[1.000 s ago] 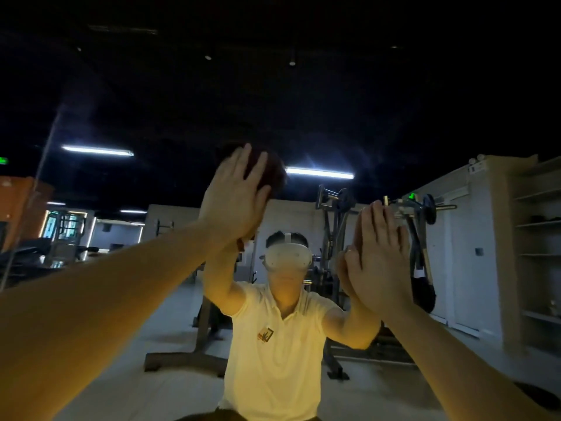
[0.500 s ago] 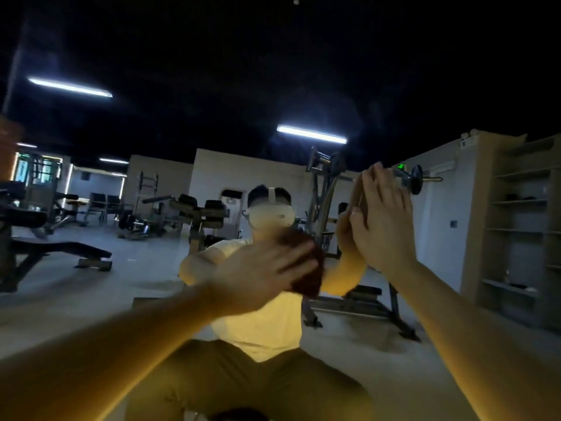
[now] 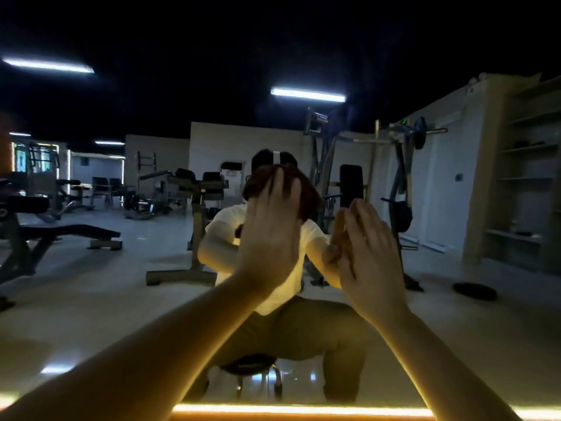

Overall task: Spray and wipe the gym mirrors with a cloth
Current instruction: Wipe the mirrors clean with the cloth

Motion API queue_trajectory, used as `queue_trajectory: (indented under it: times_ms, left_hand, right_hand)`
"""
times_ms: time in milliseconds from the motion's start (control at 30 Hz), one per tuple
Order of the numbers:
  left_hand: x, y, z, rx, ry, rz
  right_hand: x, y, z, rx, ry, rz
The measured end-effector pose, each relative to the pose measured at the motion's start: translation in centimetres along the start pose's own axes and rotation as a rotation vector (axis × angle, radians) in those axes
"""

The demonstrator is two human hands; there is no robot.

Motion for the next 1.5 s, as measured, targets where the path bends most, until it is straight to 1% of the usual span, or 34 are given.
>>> queue_trajectory:
  times_ms: [100, 167, 233, 267, 333, 433, 567, 633, 700, 733, 867, 933, 1000, 1067, 1167, 1233, 1300, 1400, 1500]
  left_hand:
    - [-3.8, 2.4, -5.6, -0.023, 0.010, 0.138]
    - [-6.8, 3.1, -7.9, -0.054, 0.091, 0.219]
    - [-9.7, 2.7, -7.2, -0.043, 0.197, 0.250]
    - [-10.8, 2.0, -5.9, -0.034, 0.222, 0.250]
    - [-12.2, 0.2, -2.2, -0.002, 0.213, 0.197]
    - [-14.8, -2.9, 4.4, 0.086, 0.073, 0.107]
    - [-18.9, -7.2, 11.3, 0.150, -0.208, -0.001]
    - [-20.0, -7.9, 12.1, 0.160, -0.296, -0.030]
    - [-20.3, -7.4, 10.6, 0.133, -0.393, -0.033]
    - [-20.7, -6.6, 9.0, 0.109, -0.411, -0.021]
    - [-23.2, -2.0, 0.2, -0.013, -0.349, 0.104]
    - [-23.6, 0.2, -3.9, -0.043, -0.334, 0.146]
    - [-23.4, 2.0, -8.3, -0.072, -0.272, 0.202]
    - [-23.4, 3.5, -12.5, -0.097, -0.166, 0.276]
    - [-24.1, 4.9, -16.7, -0.127, 0.140, 0.354]
    - [-24.2, 5.3, -15.9, -0.103, 0.283, 0.394]
    - [-23.8, 5.1, -13.2, -0.078, 0.327, 0.394]
    - [-22.8, 3.2, -8.1, -0.056, 0.300, 0.294]
    - [-21.3, 0.4, -1.9, 0.026, 0.208, 0.210]
  right_hand:
    - [-2.1, 0.0, -0.7, 0.111, 0.103, -0.027]
    - [-3.6, 0.0, -1.1, 0.167, 0.183, -0.055]
    - [-4.9, 0.1, -0.9, 0.186, 0.191, -0.092]
    - [-5.6, 0.1, -0.6, 0.199, 0.176, -0.107]
    - [-6.6, 0.4, 0.6, 0.222, 0.141, -0.128]
    - [-8.2, 1.8, 2.8, 0.210, 0.085, -0.081]
    - [-9.8, 3.0, 3.7, 0.172, 0.046, -0.071]
    - [-10.3, 3.2, 3.5, 0.171, 0.025, -0.073]
    - [-10.8, 3.2, 3.4, 0.194, 0.008, -0.067]
    - [-11.0, 3.1, 3.3, 0.203, 0.011, -0.056]
    - [-10.8, 1.7, 1.8, 0.222, -0.013, 0.020]
    - [-10.8, 0.7, -0.1, 0.191, 0.012, -0.018]
    - [-11.3, -0.4, -2.4, 0.137, 0.095, -0.062]
    - [-11.9, -1.1, -4.3, 0.081, 0.137, -0.038]
    - [-12.6, -1.3, -5.5, 0.054, 0.084, 0.020]
    - [-12.6, -1.2, -5.8, 0.057, 0.054, 0.018]
    - [-12.6, -1.0, -6.0, 0.067, 0.038, -0.008]
    - [-12.8, -0.4, -5.9, 0.088, 0.035, -0.077]
    - [-13.0, 0.2, -5.8, 0.094, 0.049, -0.111]
Point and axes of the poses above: each hand's wrist, its own x-axis towards the middle knuckle, its own y-axis out of the palm, z = x × y, the point moved 5 cm from there along x, towards the middle knuckle, and after that the axes turned 13 degrees about -z, right-handed, at the moved point
